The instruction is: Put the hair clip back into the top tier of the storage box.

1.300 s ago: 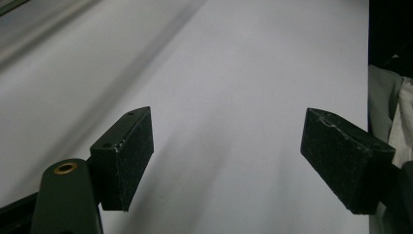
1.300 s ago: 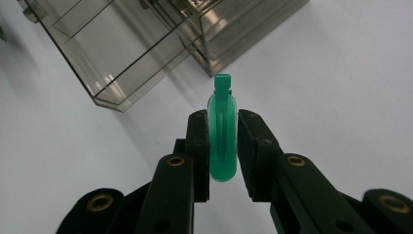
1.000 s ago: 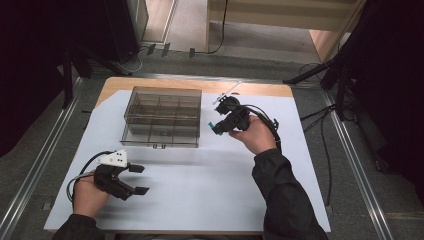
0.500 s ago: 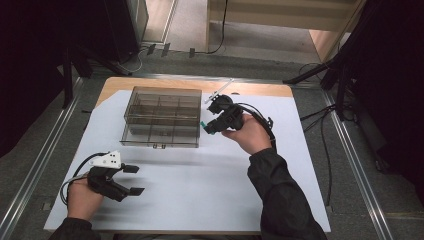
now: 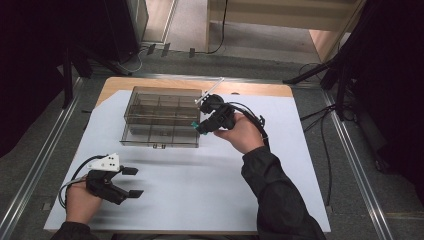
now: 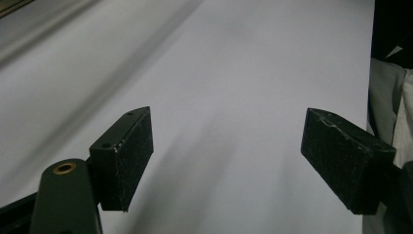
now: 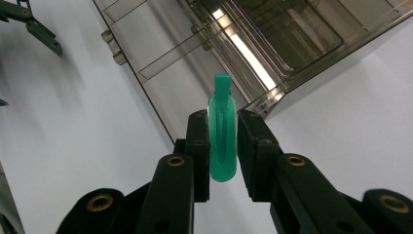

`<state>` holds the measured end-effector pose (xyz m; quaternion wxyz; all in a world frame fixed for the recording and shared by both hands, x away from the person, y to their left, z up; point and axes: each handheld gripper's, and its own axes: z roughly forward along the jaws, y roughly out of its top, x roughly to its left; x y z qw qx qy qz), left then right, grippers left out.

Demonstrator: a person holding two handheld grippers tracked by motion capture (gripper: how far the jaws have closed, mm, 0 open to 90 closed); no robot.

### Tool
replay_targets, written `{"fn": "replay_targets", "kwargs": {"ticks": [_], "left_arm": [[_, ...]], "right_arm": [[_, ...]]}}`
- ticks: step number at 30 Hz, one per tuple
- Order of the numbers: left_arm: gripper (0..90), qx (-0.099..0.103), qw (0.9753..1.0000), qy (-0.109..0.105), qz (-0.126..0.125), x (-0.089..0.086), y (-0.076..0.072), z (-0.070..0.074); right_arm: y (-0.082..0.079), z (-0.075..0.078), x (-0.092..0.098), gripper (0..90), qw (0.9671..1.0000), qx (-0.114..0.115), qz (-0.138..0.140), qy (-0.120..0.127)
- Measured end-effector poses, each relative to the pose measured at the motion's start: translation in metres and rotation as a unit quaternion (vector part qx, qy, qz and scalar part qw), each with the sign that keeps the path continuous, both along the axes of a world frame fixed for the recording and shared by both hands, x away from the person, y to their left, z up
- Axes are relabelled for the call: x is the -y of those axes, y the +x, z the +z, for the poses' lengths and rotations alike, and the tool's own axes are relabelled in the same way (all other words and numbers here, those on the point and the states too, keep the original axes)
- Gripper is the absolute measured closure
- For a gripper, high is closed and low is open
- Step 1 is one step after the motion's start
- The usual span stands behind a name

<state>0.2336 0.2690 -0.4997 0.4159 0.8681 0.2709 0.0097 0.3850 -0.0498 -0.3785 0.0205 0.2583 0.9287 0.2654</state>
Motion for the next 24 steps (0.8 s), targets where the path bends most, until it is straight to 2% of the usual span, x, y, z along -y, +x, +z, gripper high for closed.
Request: {"fn": "replay_targets", "kwargs": {"ticks": [24], "left_arm": [[20.4,0.001,1.0000,0.004,0.003,-0.002,-0.005,0.000]], "right_arm": [[-0.001,-0.008,-0.024,77.6,0.9997,0.000,0.024,-0.005]]}}
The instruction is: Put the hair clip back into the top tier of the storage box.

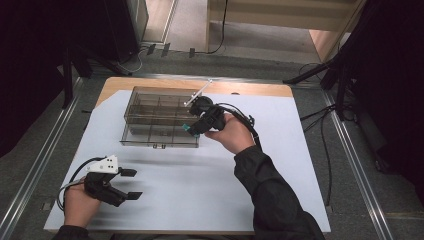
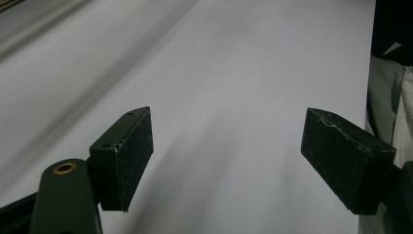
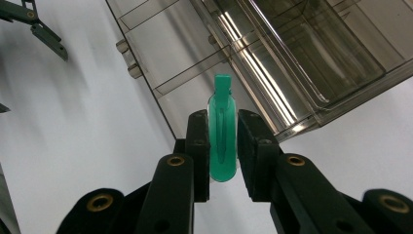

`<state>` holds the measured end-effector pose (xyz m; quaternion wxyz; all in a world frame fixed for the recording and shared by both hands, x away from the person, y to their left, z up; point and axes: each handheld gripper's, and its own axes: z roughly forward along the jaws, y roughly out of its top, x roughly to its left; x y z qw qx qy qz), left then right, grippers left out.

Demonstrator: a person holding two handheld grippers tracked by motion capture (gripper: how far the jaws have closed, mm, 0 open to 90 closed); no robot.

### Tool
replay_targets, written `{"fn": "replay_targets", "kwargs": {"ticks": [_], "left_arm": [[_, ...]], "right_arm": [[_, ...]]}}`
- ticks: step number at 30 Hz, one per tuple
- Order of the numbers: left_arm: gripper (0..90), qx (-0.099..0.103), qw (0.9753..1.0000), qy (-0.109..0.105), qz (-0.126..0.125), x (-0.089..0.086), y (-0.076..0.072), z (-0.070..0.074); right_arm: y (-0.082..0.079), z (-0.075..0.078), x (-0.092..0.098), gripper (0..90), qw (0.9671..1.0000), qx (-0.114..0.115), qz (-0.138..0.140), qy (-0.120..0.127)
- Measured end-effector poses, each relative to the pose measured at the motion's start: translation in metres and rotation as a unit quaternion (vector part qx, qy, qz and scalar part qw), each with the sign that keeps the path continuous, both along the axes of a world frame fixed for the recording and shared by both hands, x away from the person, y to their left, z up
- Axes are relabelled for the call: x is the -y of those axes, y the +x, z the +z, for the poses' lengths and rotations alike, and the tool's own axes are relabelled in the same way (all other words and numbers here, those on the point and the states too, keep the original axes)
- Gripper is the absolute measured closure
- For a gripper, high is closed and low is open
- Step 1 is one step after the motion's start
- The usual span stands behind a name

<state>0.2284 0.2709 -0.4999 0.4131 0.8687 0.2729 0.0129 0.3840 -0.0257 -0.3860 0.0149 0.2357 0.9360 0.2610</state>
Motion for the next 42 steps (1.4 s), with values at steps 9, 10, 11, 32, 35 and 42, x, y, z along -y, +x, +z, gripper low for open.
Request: {"fn": "replay_targets", "kwargs": {"ticks": [9,10,11,32,35,42], "left_arm": [[20.4,0.000,1.0000,0.003,0.000,-0.001,-0.001,0.000],[20.4,0.000,1.0000,0.002,0.000,-0.001,-0.001,0.000],[20.4,0.000,1.0000,0.002,0.001,-0.001,-0.001,0.000],[20.4,-0.004,1.0000,0.002,0.002,-0.002,-0.001,-0.001],[20.4,-0.004,1.0000,0.001,0.002,-0.002,-0.001,-0.001],[20.4,-0.003,1.0000,0.002,0.002,-0.003,-0.001,-0.001]], "right_arm": [[0.001,-0.005,-0.006,77.7,1.0000,0.000,0.004,-0.002],[0.001,-0.006,-0.007,77.6,1.0000,-0.001,0.004,-0.004],[0.001,-0.007,-0.008,77.7,1.0000,0.000,0.006,-0.005],[0.004,-0.023,-0.021,77.6,0.9998,-0.006,0.010,-0.016],[0.006,-0.027,-0.022,77.6,0.9998,-0.006,0.011,-0.017],[0.008,-0.033,-0.025,77.6,0.9998,-0.009,0.004,-0.016]]}}
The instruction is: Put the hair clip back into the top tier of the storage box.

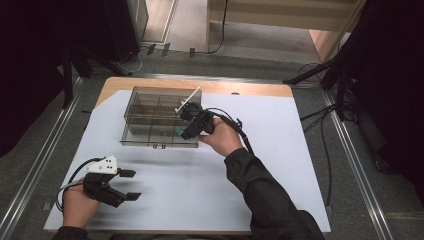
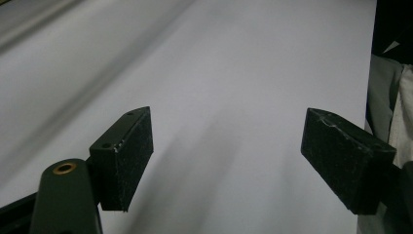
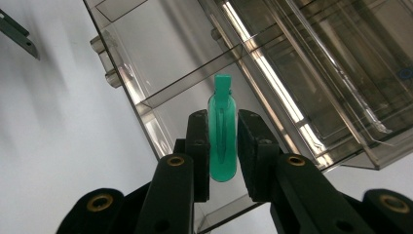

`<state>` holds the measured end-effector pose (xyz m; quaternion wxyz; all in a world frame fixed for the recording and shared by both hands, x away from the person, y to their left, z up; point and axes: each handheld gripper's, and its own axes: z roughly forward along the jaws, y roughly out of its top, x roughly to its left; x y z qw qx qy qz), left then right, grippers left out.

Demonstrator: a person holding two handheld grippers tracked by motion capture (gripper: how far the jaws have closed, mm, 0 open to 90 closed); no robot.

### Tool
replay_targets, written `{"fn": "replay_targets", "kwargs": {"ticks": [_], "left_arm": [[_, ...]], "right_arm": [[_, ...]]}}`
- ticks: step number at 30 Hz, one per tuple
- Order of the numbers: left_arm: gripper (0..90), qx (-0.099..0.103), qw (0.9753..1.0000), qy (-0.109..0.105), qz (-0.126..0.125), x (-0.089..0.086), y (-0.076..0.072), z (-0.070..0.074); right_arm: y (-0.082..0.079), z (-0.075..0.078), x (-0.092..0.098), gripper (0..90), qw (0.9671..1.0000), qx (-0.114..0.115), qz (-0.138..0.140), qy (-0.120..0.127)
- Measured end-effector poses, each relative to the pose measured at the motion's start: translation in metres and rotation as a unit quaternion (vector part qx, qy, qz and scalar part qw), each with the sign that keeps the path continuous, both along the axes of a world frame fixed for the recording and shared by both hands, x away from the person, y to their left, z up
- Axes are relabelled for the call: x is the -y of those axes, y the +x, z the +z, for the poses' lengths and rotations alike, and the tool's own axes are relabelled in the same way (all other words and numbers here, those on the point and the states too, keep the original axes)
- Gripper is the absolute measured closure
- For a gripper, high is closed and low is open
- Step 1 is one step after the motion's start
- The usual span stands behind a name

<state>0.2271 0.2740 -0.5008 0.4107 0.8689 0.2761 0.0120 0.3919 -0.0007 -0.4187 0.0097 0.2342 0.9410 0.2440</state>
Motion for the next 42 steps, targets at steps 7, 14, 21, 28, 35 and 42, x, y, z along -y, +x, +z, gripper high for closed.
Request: {"fn": "replay_targets", "kwargs": {"ticks": [7,14,21,28,35,42], "left_arm": [[20.4,0.002,1.0000,0.001,0.000,0.0002,-0.0006,0.0005],[20.4,0.003,1.0000,0.001,0.003,-0.0005,-0.0010,0.0005],[20.4,0.003,1.0000,0.002,0.003,-0.0002,-0.0009,0.0004],[20.4,0.004,1.0000,0.000,0.004,-0.0005,-0.0016,0.0009],[20.4,0.002,1.0000,0.002,0.003,-0.0005,-0.0003,0.0001],[20.4,0.001,1.0000,-0.001,0.006,-0.0016,-0.0003,0.0009]], "right_arm": [[0.0007,-0.0048,-0.0024,77.5,1.0000,0.003,-0.003,-0.001],[0.0015,-0.0098,-0.0049,77.4,0.9998,0.015,-0.010,-0.006],[0.0005,-0.0101,-0.0054,77.0,0.9997,0.021,-0.009,-0.007],[0.0010,-0.0103,-0.0048,76.7,0.9997,0.019,-0.011,-0.004],[0.0026,-0.0103,-0.0035,72.2,0.9998,0.014,-0.013,0.003],[0.0025,-0.0052,0.0012,71.4,0.9995,0.019,-0.015,0.022]]}}
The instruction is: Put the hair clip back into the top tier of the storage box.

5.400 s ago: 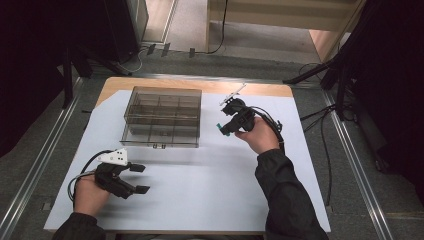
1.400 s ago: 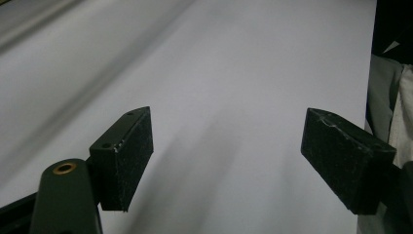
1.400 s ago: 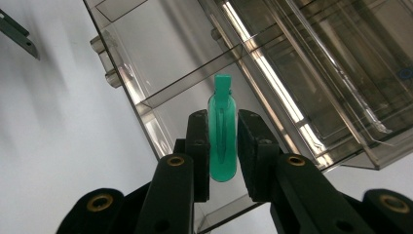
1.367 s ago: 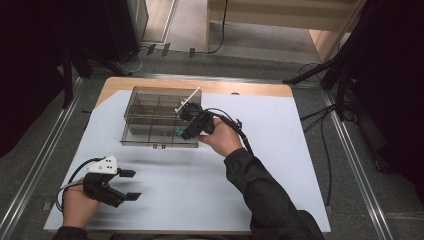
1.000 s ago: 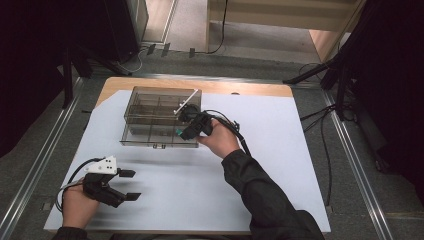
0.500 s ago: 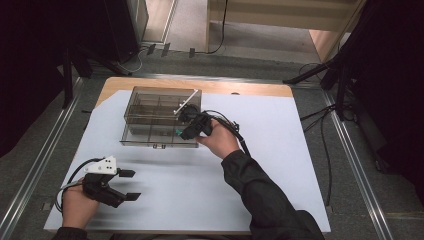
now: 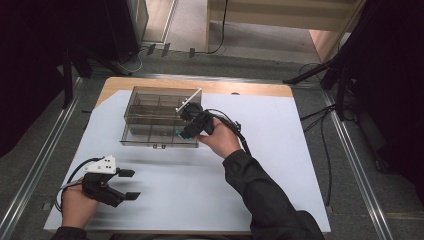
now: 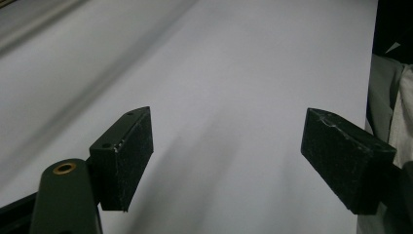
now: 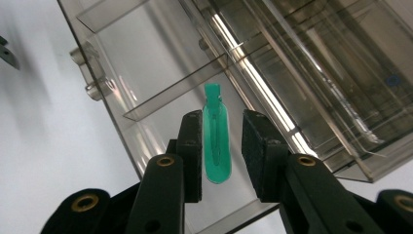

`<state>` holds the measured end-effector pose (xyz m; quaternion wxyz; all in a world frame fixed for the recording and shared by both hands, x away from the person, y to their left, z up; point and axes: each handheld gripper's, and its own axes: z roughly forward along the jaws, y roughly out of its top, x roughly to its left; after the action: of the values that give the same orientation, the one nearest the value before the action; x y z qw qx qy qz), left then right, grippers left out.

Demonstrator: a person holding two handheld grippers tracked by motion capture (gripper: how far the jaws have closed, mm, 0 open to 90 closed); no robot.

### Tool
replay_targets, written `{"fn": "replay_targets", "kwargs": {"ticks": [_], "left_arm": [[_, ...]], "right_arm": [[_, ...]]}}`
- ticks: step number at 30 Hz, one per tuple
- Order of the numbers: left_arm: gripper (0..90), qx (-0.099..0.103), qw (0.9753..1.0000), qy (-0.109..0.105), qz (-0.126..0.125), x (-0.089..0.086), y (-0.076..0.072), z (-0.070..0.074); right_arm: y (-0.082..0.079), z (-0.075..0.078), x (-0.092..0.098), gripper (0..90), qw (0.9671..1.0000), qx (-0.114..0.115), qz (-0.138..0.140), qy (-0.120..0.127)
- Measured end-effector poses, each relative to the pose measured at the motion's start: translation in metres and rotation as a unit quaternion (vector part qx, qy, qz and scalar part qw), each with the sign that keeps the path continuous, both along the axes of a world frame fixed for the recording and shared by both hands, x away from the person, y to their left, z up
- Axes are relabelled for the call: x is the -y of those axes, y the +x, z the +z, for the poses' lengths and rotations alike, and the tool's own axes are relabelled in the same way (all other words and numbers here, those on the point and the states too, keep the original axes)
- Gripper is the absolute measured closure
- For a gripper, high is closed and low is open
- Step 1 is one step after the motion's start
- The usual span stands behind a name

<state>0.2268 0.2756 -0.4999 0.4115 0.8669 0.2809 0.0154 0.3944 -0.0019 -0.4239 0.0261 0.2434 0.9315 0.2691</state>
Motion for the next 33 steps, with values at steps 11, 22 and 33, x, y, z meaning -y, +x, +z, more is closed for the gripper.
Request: {"fn": "replay_targets", "kwargs": {"ticks": [11,22,33], "left_arm": [[20.4,-0.002,1.0000,0.000,-0.006,0.003,0.004,-0.001],[20.4,-0.007,0.9999,-0.001,-0.011,0.004,0.008,-0.001],[20.1,-0.010,0.9998,-0.012,-0.010,0.001,0.014,0.000]], "right_arm": [[-0.004,0.014,0.010,59.6,0.9993,0.002,0.005,0.036],[-0.007,0.025,0.023,52.8,0.9983,0.009,0.002,0.058],[-0.010,0.030,0.040,46.7,0.9976,0.017,-0.002,0.067]]}}
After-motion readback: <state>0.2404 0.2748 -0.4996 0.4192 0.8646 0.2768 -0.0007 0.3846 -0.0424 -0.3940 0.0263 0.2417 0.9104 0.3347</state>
